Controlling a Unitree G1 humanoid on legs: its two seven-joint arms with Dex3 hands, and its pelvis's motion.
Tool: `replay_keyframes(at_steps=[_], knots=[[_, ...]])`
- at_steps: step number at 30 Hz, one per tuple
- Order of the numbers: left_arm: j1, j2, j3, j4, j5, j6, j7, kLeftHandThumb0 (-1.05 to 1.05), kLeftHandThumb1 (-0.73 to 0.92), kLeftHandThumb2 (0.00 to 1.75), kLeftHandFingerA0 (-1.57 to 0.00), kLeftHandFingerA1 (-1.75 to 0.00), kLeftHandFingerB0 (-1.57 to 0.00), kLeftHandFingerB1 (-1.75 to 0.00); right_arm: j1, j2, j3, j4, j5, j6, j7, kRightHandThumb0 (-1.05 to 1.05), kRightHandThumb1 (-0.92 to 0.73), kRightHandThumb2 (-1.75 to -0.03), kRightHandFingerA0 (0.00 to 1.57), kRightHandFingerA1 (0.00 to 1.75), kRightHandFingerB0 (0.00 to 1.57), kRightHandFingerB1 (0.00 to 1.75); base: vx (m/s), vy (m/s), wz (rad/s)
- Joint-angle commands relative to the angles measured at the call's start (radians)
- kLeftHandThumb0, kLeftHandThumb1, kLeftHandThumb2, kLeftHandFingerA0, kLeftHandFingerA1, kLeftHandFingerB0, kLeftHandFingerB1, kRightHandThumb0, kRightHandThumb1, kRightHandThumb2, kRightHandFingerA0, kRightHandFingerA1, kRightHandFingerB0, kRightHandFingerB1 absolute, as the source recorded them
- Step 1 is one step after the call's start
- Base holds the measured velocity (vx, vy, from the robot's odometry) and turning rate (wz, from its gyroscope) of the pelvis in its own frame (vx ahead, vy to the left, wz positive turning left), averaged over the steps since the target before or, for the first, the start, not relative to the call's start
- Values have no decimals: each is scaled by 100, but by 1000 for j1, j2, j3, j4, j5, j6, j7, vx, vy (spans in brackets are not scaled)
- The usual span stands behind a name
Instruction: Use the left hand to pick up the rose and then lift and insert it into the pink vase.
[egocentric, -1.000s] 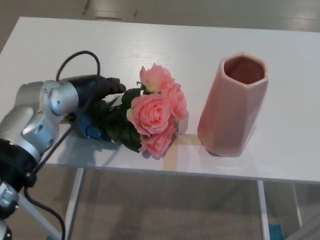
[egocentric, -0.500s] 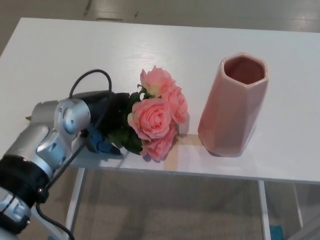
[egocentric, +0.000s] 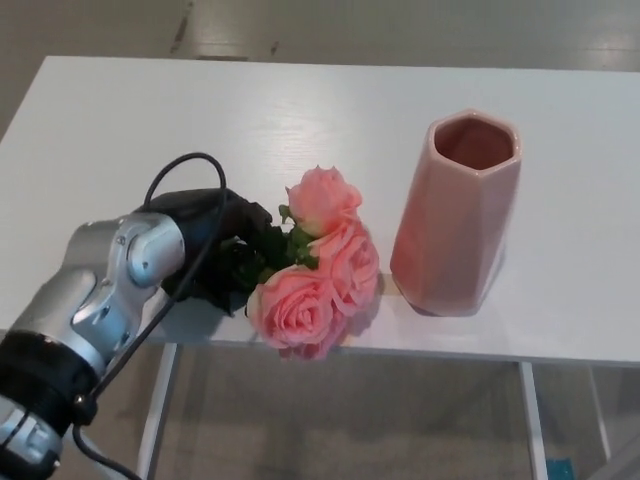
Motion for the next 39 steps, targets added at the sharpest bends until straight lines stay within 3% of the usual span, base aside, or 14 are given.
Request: replay_keyframes(at_steps=[1, 10, 11, 12, 13, 16, 18, 19, 22, 23, 30, 35, 39], knots=[[101, -14, 10, 35, 9, -73, 79, -23, 79, 63, -79, -111, -65, -44, -2, -5, -6, 3, 6, -5, 11, -33, -65, -59, 59, 42, 54, 39, 0, 0, 0], [97, -28, 70, 85, 0, -168, 185, -23, 79, 63, -82, -117, -76, -49, -1, -7, -1, 0, 1, -2, 15, -33, -65, -59, 59, 41, 53, 39, 0, 0, 0], [96, -31, 95, 82, -10, -197, 233, -22, 78, 63, -70, -147, -87, -61, 0, -8, -2, 0, 2, -4, 17, -33, -65, -59, 59, 41, 53, 39, 0, 0, 0], [96, -33, 133, 75, -25, -239, 304, -22, 78, 63, -70, -147, -87, -61, 1, -9, -3, 1, 3, -7, 19, -33, -65, -59, 59, 41, 53, 39, 0, 0, 0], [98, -37, 153, 65, -25, -263, 350, -21, 76, 64, -69, -153, -87, -72, 2, -10, -2, 1, 2, -7, 18, -33, -65, -59, 59, 41, 53, 39, 0, 0, 0], [99, -43, 167, 72, -14, -279, 359, -21, 76, 64, -69, -153, -87, -72, 2, -10, -1, 2, 2, -7, 18, -33, -65, -59, 59, 41, 53, 39, 0, 0, 0], [57, -70, 237, 80, -54, -323, 444, -20, 75, 63, -66, -155, -87, -74, -1, -9, -4, 2, 5, -7, 21, -33, -65, -59, 59, 41, 54, 39, 0, 0, 0], [39, -82, 269, 69, -78, -317, 441, -21, 75, 63, -67, -153, -89, -66, -2, -10, -4, 3, 5, -8, 22, -33, -65, -59, 59, 41, 54, 39, 0, 0, 0], [9, -114, 338, 35, -138, -277, 386, -23, 76, 62, -73, -147, -88, -70, -3, -12, -4, 4, 5, -6, 23, -33, -65, -59, 59, 41, 54, 39, 0, 0, 0], [-3, -126, 360, 19, -156, -260, 373, -26, 74, 66, -78, -145, -89, -63, -4, -12, -3, 4, 3, -5, 22, -33, -65, -59, 59, 41, 53, 39, 0, 0, 0], [-71, -207, 475, -96, -263, -154, 293, -18, 78, 65, -86, -131, -80, -95, -2, -11, -7, 5, 7, -2, 23, -33, -65, -59, 59, 41, 54, 39, 0, 0, 0], [-140, -245, 520, -161, -331, -68, 241, -18, 80, 66, -88, -136, -75, -105, 1, -12, -6, 4, 4, -6, 25, -33, -65, -59, 59, 42, 54, 39, 0, 0, 0], [-211, -259, 540, -169, -356, -7, 228, -19, 81, 65, -92, -135, -77, -100, 2, -15, 0, 3, -1, -9, 31, -32, -65, -59, 59, 42, 54, 39, 0, 0, 0]])
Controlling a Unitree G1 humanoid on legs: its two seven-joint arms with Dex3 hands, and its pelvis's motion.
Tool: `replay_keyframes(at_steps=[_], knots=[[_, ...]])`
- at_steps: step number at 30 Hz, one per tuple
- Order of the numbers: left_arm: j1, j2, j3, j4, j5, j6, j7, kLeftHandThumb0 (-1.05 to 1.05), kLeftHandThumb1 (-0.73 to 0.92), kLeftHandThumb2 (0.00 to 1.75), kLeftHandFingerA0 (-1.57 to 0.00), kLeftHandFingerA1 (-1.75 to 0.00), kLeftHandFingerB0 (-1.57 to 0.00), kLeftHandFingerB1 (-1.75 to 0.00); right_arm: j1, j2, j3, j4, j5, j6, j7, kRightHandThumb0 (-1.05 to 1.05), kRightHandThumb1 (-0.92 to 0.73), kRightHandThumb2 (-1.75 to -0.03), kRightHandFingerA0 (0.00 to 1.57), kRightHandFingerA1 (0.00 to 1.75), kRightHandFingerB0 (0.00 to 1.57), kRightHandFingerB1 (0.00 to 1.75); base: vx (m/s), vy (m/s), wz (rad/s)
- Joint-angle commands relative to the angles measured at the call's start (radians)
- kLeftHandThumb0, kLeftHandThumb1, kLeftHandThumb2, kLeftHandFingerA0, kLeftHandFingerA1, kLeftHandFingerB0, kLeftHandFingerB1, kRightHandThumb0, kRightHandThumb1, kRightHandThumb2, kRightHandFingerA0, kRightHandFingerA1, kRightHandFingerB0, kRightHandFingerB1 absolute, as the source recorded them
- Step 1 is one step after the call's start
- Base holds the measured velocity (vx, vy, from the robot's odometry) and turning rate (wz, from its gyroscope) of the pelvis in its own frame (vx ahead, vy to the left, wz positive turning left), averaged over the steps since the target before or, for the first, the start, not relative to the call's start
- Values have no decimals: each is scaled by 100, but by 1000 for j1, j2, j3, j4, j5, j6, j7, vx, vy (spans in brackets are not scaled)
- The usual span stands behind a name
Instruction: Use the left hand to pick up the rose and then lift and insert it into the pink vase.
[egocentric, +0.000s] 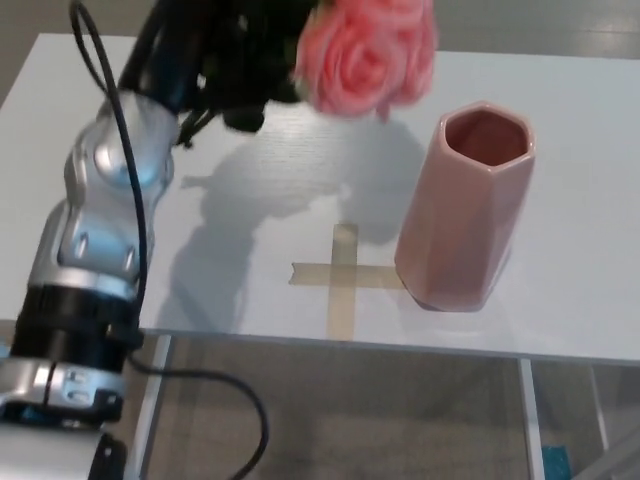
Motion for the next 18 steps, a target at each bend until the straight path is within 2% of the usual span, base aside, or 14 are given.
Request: replay_keyframes(at_steps=[1, 6, 7, 11, 17, 18], knots=[[-81, -18, 27, -25, -94, 124, -49, -19, 81, 65, -92, -135, -77, -100, 8, -12, 2, 3, 0, -6, 16, -32, -65, -59, 59, 42, 54, 39, 0, 0, 0], [-218, -64, 85, -22, -182, 263, -57, -24, 81, 65, -95, -134, -78, -96, 3, -10, -3, 4, 4, -2, 13, -32, -65, -59, 59, 42, 54, 39, 0, 0, 0], [-236, -77, 100, -30, -204, 296, -56, -26, 82, 65, -101, -131, -80, -90, 3, -10, 0, 4, 1, -3, 13, -32, -65, -59, 59, 42, 54, 39, 0, 0, 0], [-289, -122, 145, -70, -270, 419, -49, -27, 82, 64, -107, -129, -81, -89, 4, -10, 1, 6, 1, -3, 13, -32, -65, -59, 59, 41, 54, 39, 0, 0, 0], [-350, -192, 194, -118, -337, 526, -14, -26, 79, 65, -101, -135, -84, -84, 5, -10, 8, 5, -4, -2, 12, -32, -65, -59, 59, 41, 54, 39, 0, 0, 0], [-366, -213, 213, -128, -363, 558, -3, -25, 79, 65, -106, -135, -84, -85, 8, -10, 7, 4, -1, -2, 14, -32, -65, -59, 59, 41, 54, 39, 0, 0, 0]])
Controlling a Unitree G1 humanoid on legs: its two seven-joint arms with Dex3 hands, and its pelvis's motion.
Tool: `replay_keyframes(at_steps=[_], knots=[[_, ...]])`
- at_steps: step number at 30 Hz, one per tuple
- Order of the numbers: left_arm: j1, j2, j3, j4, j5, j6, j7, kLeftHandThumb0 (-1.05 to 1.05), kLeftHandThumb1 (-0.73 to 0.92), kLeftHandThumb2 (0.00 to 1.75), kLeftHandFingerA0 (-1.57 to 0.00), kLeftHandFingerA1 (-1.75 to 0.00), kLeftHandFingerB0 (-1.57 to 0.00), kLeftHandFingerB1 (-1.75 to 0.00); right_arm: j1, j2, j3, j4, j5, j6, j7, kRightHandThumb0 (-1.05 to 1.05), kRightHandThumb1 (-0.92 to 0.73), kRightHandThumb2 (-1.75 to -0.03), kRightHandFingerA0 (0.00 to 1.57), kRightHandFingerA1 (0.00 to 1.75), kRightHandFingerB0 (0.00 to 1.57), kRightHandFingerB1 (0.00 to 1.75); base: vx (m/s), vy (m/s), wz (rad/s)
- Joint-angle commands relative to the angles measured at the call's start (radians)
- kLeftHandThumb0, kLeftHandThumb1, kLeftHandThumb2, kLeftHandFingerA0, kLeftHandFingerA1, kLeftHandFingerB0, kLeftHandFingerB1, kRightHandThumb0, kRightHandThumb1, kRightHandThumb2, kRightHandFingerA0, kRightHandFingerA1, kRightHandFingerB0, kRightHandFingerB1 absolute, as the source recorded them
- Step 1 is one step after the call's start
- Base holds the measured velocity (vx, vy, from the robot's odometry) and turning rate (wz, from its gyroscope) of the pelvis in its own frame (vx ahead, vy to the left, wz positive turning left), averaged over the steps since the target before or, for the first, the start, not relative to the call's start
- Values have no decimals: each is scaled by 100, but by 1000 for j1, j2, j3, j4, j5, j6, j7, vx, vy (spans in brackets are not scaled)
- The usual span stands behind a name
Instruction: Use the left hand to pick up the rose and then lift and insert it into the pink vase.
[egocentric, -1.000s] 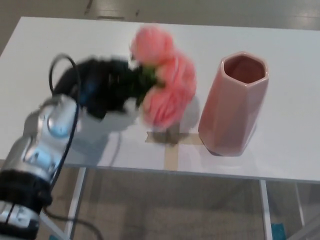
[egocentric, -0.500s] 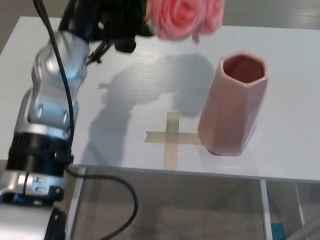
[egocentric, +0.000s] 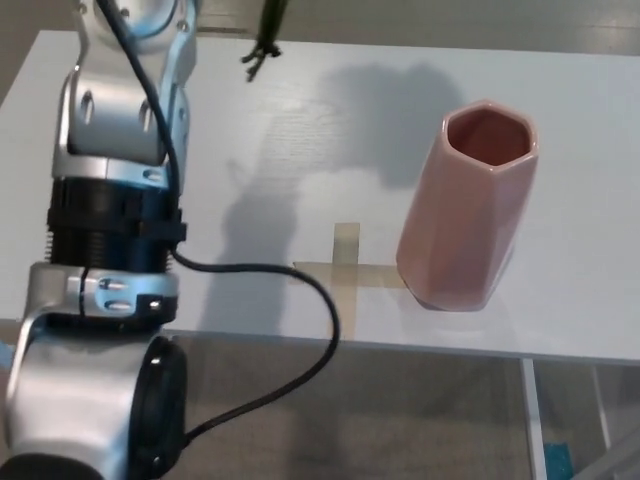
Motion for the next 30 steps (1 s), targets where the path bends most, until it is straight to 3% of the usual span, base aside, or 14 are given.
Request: replay_keyframes(at_steps=[1, 5, 14, 30], knots=[[-110, -96, 85, -77, -197, 285, 40, -25, 79, 65, -106, -135, -84, -85, 10, -10, -1, 4, 1, -1, 8, -32, -65, -59, 59, 41, 54, 39, 0, 0, 0], [-138, -147, 123, -128, -252, 375, 58, -24, 79, 63, -114, -133, -84, -86, 10, -10, 3, 5, -4, -1, 4, -32, -65, -59, 59, 42, 54, 39, 0, 0, 0], [-176, -247, 111, -265, -293, 506, 85, -21, 79, 64, -108, -140, -85, -86, 10, -9, 11, 6, -8, -3, 3, -33, -66, -59, 59, 42, 53, 39, 0, 0, 0], [-169, -255, 23, -286, -302, 511, 83, -20, 78, 63, -105, -140, -82, -91, 1, -7, 5, 8, -1, 2, 12, -33, -66, -59, 59, 42, 53, 39, 0, 0, 0]])
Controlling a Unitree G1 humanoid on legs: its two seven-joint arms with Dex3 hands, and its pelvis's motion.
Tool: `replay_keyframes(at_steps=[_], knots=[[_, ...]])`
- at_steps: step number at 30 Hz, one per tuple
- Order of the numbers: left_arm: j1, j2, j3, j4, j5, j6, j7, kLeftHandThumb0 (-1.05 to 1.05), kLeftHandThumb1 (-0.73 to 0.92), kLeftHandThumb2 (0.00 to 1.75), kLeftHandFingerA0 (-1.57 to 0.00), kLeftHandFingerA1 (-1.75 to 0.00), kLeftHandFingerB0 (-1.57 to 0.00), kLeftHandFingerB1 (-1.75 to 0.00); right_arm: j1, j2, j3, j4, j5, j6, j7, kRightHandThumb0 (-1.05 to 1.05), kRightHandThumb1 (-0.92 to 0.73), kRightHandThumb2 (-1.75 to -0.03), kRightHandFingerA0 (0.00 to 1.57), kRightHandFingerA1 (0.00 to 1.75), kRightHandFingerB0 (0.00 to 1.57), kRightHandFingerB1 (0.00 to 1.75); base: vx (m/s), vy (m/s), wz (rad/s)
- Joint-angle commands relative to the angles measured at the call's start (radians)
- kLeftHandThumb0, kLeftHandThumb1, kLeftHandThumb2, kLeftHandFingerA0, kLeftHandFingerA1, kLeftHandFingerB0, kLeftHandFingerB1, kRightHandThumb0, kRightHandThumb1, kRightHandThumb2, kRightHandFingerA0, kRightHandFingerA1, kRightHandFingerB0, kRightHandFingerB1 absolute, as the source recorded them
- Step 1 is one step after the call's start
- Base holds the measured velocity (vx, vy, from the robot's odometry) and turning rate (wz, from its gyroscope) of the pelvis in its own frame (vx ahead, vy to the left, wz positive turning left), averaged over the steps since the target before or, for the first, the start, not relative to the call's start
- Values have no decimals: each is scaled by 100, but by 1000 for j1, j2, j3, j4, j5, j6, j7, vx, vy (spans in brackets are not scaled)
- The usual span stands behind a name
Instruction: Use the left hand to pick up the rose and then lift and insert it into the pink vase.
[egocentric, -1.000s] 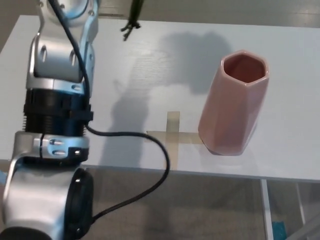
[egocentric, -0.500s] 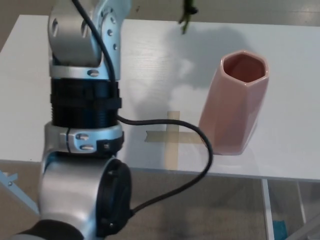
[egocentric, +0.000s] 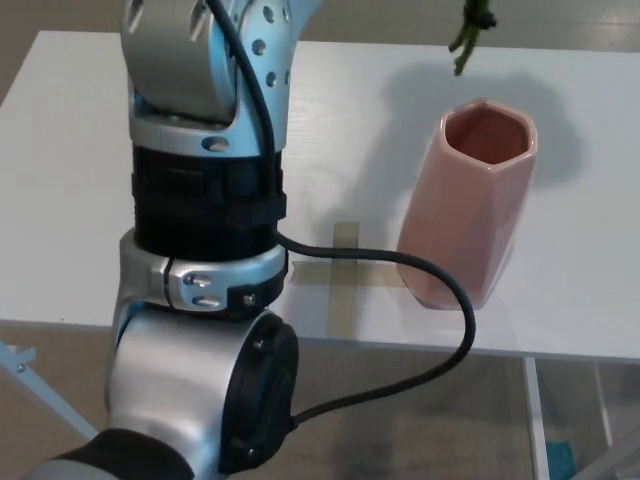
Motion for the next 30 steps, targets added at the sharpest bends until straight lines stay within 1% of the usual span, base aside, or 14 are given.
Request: replay_keyframes(at_steps=[1, 11, 18, 20, 22, 30], knots=[[-11, -16, -22, -11, -48, 40, 20, -20, 78, 63, -105, -140, -82, -91, 0, -6, -2, 9, 0, 2, 9, -33, -66, -59, 59, 42, 53, 39, 0, 0, 0], [82, -20, -111, -54, -30, 51, 33, -22, 80, 63, -101, -139, -81, -91, 2, -5, -1, 6, -1, -2, 11, -33, -66, -59, 58, 41, 53, 39, 0, 0, 0], [88, -16, -136, -33, -28, 35, 33, -21, 80, 64, -103, -141, -82, -88, -9, -8, 2, 8, -4, 6, 10, -33, -66, -59, 58, 41, 54, 39, 0, 0, 0], [92, -16, -151, -36, -21, 33, 35, -22, 79, 66, -100, -143, -81, -88, -8, -9, 7, 9, -8, 5, 10, -33, -66, -59, 59, 41, 54, 39, 0, 0, 0], [94, -19, -156, -37, -22, 32, 38, -22, 81, 64, -102, -141, -81, -89, -9, -9, 6, 10, -7, 8, 8, -33, -66, -59, 59, 41, 54, 39, 0, 0, 0], [90, -18, -164, -15, -27, 11, 33, -20, 82, 64, -101, -139, -79, -94, -14, -9, 11, 12, -12, 11, 1, -33, -65, -59, 59, 41, 55, 39, 0, 0, 0]])
